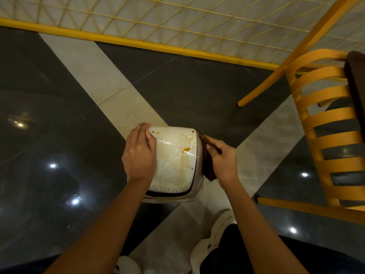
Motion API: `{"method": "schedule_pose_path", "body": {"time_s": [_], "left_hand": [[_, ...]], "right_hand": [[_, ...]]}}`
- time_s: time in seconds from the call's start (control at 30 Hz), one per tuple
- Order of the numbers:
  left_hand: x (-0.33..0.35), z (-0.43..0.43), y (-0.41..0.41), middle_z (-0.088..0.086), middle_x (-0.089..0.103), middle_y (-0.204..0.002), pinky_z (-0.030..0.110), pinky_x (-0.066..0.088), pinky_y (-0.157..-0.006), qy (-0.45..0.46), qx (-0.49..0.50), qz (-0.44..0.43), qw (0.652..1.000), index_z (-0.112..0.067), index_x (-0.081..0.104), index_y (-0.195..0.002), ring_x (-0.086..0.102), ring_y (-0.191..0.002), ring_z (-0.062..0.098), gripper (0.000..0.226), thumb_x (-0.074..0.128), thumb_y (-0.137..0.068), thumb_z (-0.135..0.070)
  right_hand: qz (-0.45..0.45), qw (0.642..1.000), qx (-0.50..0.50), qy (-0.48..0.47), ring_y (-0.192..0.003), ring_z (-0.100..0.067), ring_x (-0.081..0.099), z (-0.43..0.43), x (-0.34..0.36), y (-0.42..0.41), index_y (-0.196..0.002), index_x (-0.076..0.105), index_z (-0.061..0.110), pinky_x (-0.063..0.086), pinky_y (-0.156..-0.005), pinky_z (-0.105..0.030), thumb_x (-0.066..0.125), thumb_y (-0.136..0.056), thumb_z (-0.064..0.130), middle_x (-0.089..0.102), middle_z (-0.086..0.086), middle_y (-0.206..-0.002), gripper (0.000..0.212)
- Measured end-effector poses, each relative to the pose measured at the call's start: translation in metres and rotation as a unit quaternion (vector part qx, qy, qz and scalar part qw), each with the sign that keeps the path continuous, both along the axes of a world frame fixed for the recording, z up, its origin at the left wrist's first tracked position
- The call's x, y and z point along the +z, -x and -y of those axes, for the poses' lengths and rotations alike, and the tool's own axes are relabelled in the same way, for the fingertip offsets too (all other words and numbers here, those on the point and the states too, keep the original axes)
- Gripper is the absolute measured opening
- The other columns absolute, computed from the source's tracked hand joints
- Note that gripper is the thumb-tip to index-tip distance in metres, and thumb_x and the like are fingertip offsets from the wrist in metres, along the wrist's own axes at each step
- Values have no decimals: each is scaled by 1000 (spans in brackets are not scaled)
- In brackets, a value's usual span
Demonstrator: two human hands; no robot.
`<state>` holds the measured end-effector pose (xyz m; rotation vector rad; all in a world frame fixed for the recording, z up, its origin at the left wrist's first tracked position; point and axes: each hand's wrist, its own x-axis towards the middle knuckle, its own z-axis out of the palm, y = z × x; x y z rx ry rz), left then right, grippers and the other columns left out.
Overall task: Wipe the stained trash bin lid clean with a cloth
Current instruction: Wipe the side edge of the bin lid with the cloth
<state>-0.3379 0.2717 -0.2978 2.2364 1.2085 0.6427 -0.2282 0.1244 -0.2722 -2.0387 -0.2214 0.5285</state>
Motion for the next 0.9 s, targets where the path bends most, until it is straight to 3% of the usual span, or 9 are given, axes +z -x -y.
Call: {"method": "schedule_pose_path", "body": {"time_s": [0.1,0.23,0.3,0.37,0.47,0.7,0.9], "left_hand": [[1,0,0,3,62,-121,33,50,-81,3,-1,1,1000,-14,62,-118,58,-110,19,33,38,-97,-25],[-1,-1,0,4,62,-121,30,48,-82,0,-3,2,1000,-14,61,-118,58,-110,19,32,39,-97,-23],[-1,-1,1,5,62,-120,28,47,-82,-2,-3,6,1000,-13,61,-118,58,-109,20,31,40,-97,-22],[0,0,1,5,63,-119,29,48,-81,-10,-2,6,1000,-13,62,-116,59,-108,21,32,39,-96,-22],[3,1,0,4,64,-117,29,48,-79,-14,1,6,1000,-12,64,-114,59,-107,20,36,36,-95,-24],[2,1,0,5,63,-118,33,50,-80,-12,-6,7,1000,-12,63,-115,59,-108,21,36,35,-96,-25],[2,1,-1,4,63,-118,32,50,-80,-17,0,5,1000,-12,63,-115,59,-108,20,34,37,-96,-23]], "right_hand": [[-31,999,2,20,-109,-15,58,-18,-3,-15,-115,65,10,43,-96,-23,50,-91,1,65,-4,-116,29],[-4,999,34,34,-104,-6,55,-23,0,-20,-115,65,9,37,-84,-3,48,-91,-1,65,-4,-116,31],[15,999,29,26,-103,-6,55,-8,-2,-7,-116,64,12,38,-80,1,50,-91,1,64,-1,-115,30],[22,999,16,19,-101,-5,54,1,-4,4,-117,63,13,39,-84,-3,51,-91,3,63,1,-113,30],[14,1000,12,21,-104,-9,56,-4,-7,-1,-117,64,12,43,-97,-20,50,-91,1,64,-3,-116,31],[54,997,-50,-16,-95,14,54,25,-9,66,-117,61,19,42,-85,-3,50,-90,-3,60,9,-103,36],[16,990,-140,-29,-101,-1,55,24,-20,87,-114,62,17,40,-89,-2,49,-90,-3,62,1,-112,34]]}}
